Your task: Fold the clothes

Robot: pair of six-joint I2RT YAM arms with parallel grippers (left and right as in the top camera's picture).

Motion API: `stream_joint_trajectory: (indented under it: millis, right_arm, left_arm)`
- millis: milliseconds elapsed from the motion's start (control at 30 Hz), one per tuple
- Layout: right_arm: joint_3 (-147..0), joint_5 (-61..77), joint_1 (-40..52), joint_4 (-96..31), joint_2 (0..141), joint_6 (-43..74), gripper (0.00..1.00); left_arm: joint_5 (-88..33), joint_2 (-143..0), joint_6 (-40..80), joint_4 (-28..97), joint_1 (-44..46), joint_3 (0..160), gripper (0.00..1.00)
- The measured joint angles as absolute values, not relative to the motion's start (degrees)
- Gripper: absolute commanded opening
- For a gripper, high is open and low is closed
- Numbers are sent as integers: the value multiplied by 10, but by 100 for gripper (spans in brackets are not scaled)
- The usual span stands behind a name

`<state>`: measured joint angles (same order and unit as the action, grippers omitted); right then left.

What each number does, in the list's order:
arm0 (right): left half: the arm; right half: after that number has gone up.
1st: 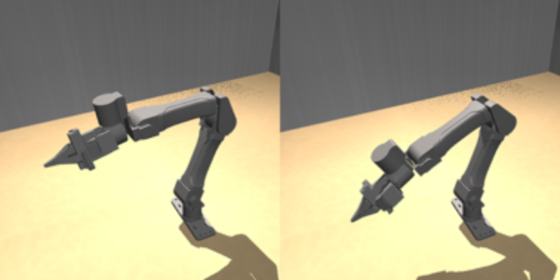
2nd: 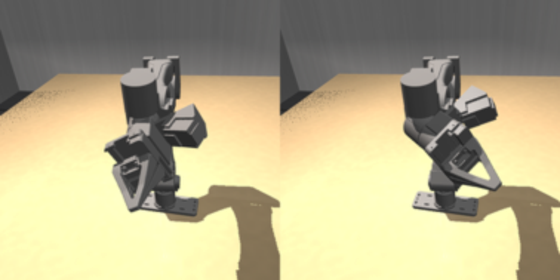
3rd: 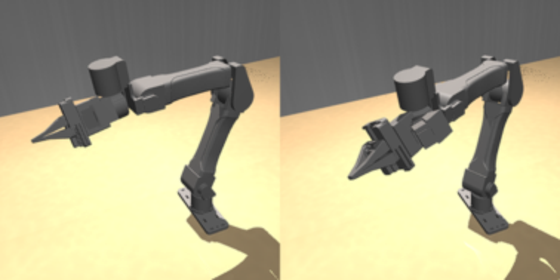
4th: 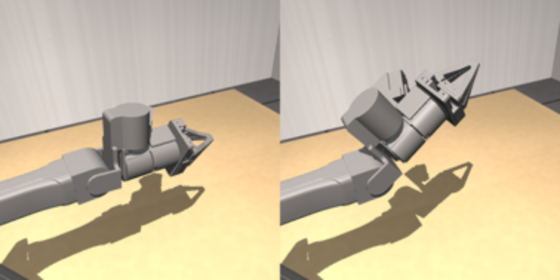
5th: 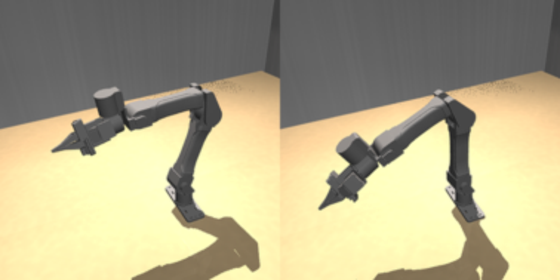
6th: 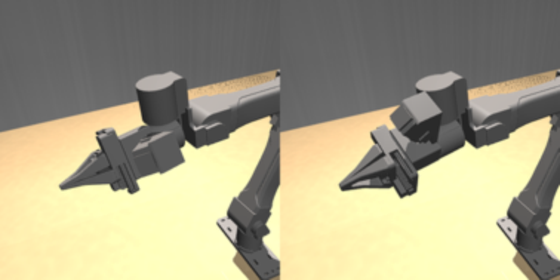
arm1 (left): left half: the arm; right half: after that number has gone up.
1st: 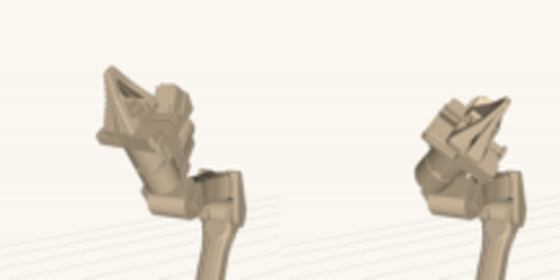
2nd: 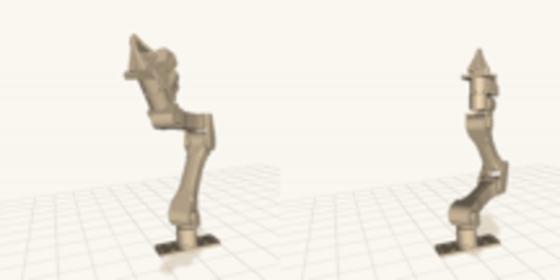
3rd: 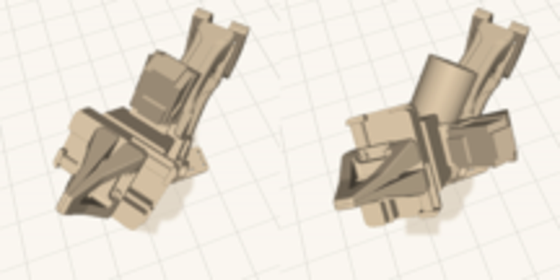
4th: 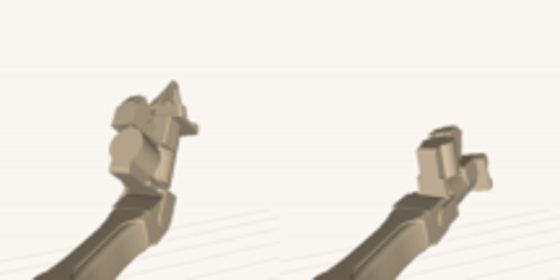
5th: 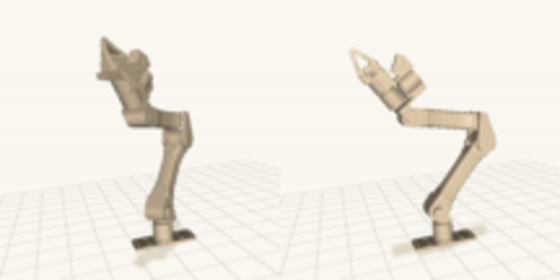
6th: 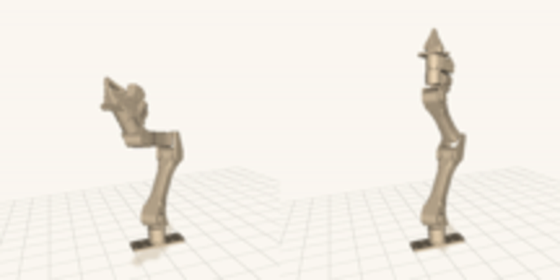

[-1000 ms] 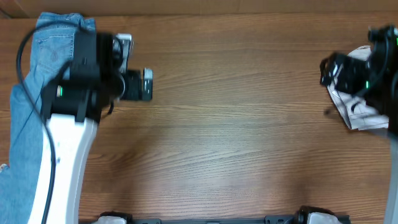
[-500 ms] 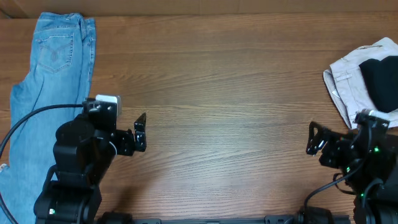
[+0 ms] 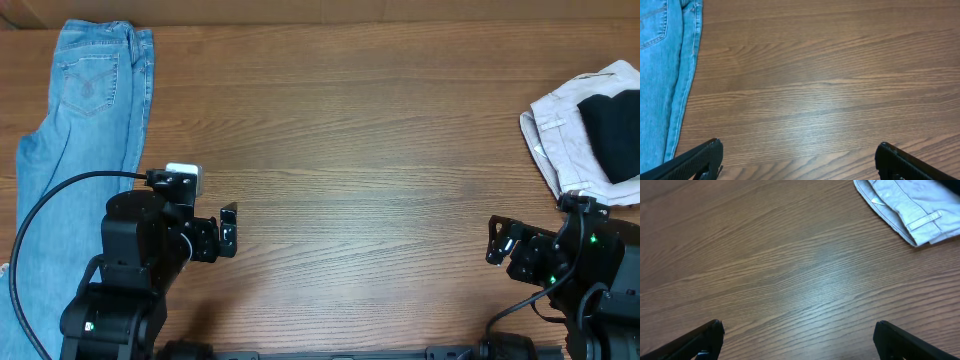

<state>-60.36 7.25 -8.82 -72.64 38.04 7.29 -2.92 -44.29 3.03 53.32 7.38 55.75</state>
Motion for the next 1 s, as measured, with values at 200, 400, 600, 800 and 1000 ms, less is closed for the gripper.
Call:
stream_joint_trajectory:
  millis: [200, 400, 600, 800, 1000]
  right_arm:
    - [-604, 72, -88, -727, 380, 73, 100]
    - [-604, 55, -88, -727, 379, 73, 100]
    - [-604, 40, -88, -738, 335, 73, 100]
    - [-580, 40, -88, -684, 243, 73, 100]
    - [-443, 41, -65, -561, 110, 73, 100]
  left_arm:
    - [-29, -445, 30, 538, 74, 557, 100]
    - [-29, -445, 30, 538, 74, 557, 100]
    - [-29, -445, 30, 539, 74, 557, 100]
    - [-28, -445, 30, 539, 74, 557, 100]
    - [-27, -446, 30, 540, 74, 556, 100]
